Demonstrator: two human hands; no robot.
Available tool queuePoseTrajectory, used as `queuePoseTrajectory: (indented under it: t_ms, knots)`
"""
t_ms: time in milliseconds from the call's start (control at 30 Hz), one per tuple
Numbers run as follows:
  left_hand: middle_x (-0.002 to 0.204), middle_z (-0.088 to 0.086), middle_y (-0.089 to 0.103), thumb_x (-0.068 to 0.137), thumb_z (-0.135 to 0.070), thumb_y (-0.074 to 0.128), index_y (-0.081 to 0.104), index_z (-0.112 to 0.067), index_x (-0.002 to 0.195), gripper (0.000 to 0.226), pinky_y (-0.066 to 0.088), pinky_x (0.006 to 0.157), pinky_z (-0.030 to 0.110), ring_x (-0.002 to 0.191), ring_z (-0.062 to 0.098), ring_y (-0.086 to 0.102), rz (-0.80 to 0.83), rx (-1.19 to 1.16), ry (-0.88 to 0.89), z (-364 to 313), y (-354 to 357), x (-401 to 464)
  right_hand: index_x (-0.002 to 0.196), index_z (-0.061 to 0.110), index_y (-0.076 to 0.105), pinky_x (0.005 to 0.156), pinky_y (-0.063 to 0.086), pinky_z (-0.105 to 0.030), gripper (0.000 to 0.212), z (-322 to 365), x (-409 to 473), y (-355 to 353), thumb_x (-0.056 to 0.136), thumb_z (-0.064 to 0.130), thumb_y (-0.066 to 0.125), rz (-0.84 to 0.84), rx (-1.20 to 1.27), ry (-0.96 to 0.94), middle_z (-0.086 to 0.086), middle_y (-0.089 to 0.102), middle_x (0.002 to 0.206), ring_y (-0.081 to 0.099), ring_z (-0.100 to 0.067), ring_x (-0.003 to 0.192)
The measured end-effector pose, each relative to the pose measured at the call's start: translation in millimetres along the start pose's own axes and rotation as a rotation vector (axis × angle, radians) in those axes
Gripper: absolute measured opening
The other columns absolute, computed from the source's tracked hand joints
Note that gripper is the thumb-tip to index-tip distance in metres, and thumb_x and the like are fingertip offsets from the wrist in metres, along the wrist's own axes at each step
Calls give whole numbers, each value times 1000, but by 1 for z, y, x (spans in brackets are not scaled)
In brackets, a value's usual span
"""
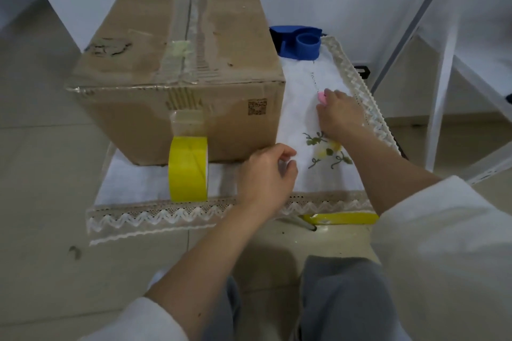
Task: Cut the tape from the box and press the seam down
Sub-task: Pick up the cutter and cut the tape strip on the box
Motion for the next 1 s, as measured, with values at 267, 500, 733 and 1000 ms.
queuePoseTrajectory:
  t_ms: [267,500,733,1000]
  knots:
    - [92,-10,74,89,-25,63,71,-28,104,17,56,79,37,91,11,67,13,-10,-21,0,6,-2,131,7,51,98,45,-45,36,6,3,-1,96,14,55,-139,114,59,-18,57,128,54,-37,116]
    - [97,-10,74,90,-25,62,71,-27,106,18,55,81,37,98,12,65,3,7,-12,-3,3,-8,136,3,46,92,44,-41,40,11,-11,-2,97,8,53,-154,260,39,-20,48,135,51,-37,119]
    - [100,-9,74,90,-21,64,72,-23,104,16,56,82,36,98,12,65,-88,-53,35,-9,-17,-10,148,10,36,101,29,-16,52,30,-41,-33,99,13,54,-254,650,81,-13,33,145,46,-23,128]
    - [72,-18,60,87,-13,65,73,-19,96,13,49,62,28,68,9,55,-379,-147,182,-37,-63,-18,130,13,52,100,48,-33,36,65,-103,-87,95,6,52,-640,880,-235,-6,52,128,52,-23,118]
Point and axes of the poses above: each hand's wrist, its own x-axis towards the middle knuckle, its own y-axis out of the palm, z = x × y, the point moved 3 cm from there along x, towards the middle knuckle
